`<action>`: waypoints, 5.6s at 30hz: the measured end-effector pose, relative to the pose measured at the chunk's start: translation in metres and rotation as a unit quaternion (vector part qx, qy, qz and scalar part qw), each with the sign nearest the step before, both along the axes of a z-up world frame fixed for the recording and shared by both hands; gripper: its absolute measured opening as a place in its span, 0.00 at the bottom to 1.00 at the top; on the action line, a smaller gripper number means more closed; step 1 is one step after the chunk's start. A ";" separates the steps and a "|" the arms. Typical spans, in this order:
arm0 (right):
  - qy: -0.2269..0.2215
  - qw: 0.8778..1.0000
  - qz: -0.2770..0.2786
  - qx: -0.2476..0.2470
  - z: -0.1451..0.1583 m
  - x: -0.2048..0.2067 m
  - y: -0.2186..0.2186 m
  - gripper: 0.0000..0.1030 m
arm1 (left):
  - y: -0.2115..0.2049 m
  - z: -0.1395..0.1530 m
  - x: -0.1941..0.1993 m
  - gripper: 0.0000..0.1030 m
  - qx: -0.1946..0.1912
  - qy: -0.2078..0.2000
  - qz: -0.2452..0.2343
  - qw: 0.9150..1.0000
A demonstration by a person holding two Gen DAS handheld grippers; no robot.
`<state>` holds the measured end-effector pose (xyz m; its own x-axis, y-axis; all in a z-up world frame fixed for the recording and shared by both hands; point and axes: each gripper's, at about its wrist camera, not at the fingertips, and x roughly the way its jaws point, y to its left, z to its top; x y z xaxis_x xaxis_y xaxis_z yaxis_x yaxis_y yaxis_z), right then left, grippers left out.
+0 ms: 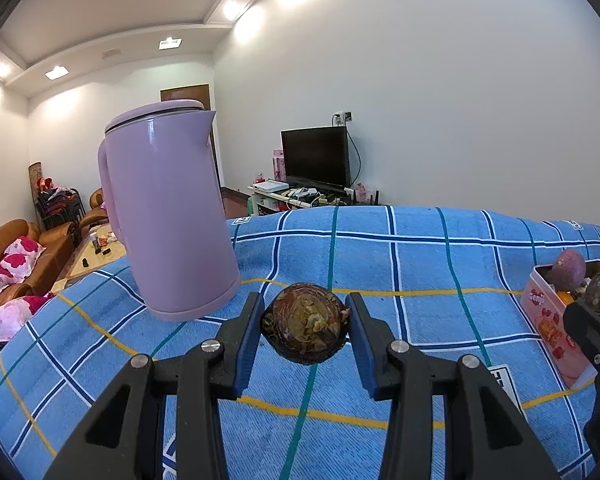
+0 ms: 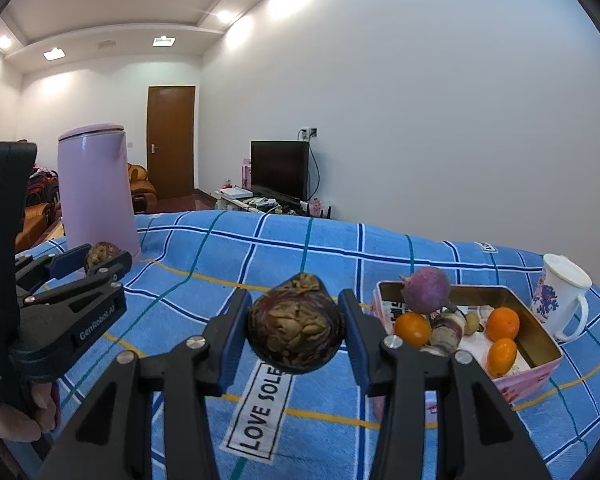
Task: Organize fruits
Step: 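Carry both brown fruits in the left and right tools over the tin, then lower both brown fruits into the tin and open both tools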
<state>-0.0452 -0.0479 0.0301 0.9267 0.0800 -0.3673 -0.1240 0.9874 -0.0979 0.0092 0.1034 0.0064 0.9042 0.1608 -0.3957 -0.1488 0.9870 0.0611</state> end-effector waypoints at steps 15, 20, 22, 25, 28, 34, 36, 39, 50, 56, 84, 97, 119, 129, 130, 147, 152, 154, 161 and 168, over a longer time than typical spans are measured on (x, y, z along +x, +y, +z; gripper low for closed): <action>-0.006 1.000 -0.010 -0.004 0.003 -0.013 -0.028 0.46 | -0.029 -0.002 -0.010 0.43 -0.001 0.014 -0.029 0.999; -0.010 1.000 -0.018 -0.004 0.005 -0.018 -0.042 0.46 | -0.046 -0.002 -0.013 0.43 0.004 0.015 -0.045 0.999; -0.013 1.000 -0.022 -0.004 0.006 -0.020 -0.048 0.46 | -0.054 -0.002 -0.015 0.43 0.006 0.015 -0.052 0.999; -0.016 0.999 -0.030 -0.003 0.007 -0.023 -0.058 0.46 | -0.064 -0.001 -0.016 0.43 0.006 0.015 -0.062 0.998; -0.018 0.999 -0.036 -0.002 0.008 -0.025 -0.067 0.46 | -0.073 0.001 -0.018 0.43 0.005 0.015 -0.070 0.997; -0.022 0.999 -0.049 -0.003 0.011 -0.029 -0.085 0.46 | -0.093 0.003 -0.021 0.43 -0.003 0.017 -0.090 0.996; -0.024 0.998 -0.054 -0.002 0.011 -0.030 -0.091 0.46 | -0.099 0.004 -0.021 0.43 -0.008 0.019 -0.097 0.995; -0.027 0.998 -0.064 -0.002 0.012 -0.031 -0.100 0.46 | -0.109 0.006 -0.022 0.43 -0.012 0.020 -0.109 0.994; -0.032 0.995 -0.098 0.009 0.017 -0.036 -0.136 0.46 | -0.146 0.017 -0.028 0.43 -0.007 0.008 -0.143 0.990; -0.033 0.994 -0.107 0.010 0.018 -0.039 -0.149 0.46 | -0.164 0.017 -0.031 0.43 -0.006 0.007 -0.157 0.987; -0.034 0.984 -0.174 0.025 0.024 -0.054 -0.213 0.46 | -0.228 0.021 -0.037 0.43 -0.033 0.022 -0.235 0.971; -0.013 0.981 -0.190 0.034 0.045 -0.023 -0.243 0.46 | -0.260 0.039 -0.009 0.43 -0.060 0.018 -0.248 0.967; 0.062 0.986 -0.149 0.050 0.012 0.073 -0.233 0.47 | -0.255 -0.001 0.053 0.42 -0.079 0.069 -0.201 0.974; 0.125 0.983 -0.113 0.070 -0.005 0.093 -0.241 0.48 | -0.258 -0.002 0.048 0.42 -0.054 0.062 -0.194 0.977; 0.124 0.984 -0.110 0.068 -0.005 0.093 -0.241 0.48 | -0.259 -0.001 0.047 0.42 -0.052 0.062 -0.195 0.978; 0.105 0.988 -0.063 0.096 0.005 0.073 -0.247 0.79 | -0.243 0.008 0.046 0.42 -0.073 0.053 -0.193 0.977; 0.055 0.990 -0.107 0.074 0.019 0.044 -0.252 0.88 | -0.246 0.008 0.048 0.42 -0.072 0.054 -0.191 0.977; 0.030 0.987 -0.132 0.092 0.025 0.033 -0.256 0.93 | -0.252 0.005 0.047 0.43 -0.066 0.055 -0.196 0.977; -0.028 0.973 -0.167 0.155 0.029 0.009 -0.268 0.96 | -0.267 -0.002 0.044 0.87 -0.025 0.062 -0.189 0.980; -0.062 0.974 -0.169 0.135 0.030 0.001 -0.257 1.00 | -0.261 0.001 0.031 0.87 -0.025 0.039 -0.186 0.982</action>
<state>-0.0441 -0.3046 0.0602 0.9526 -0.1604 -0.2585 0.2100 0.9616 0.1770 0.0405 -0.1579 0.0076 0.8637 -0.1954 -0.4646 0.2250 0.9743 0.0086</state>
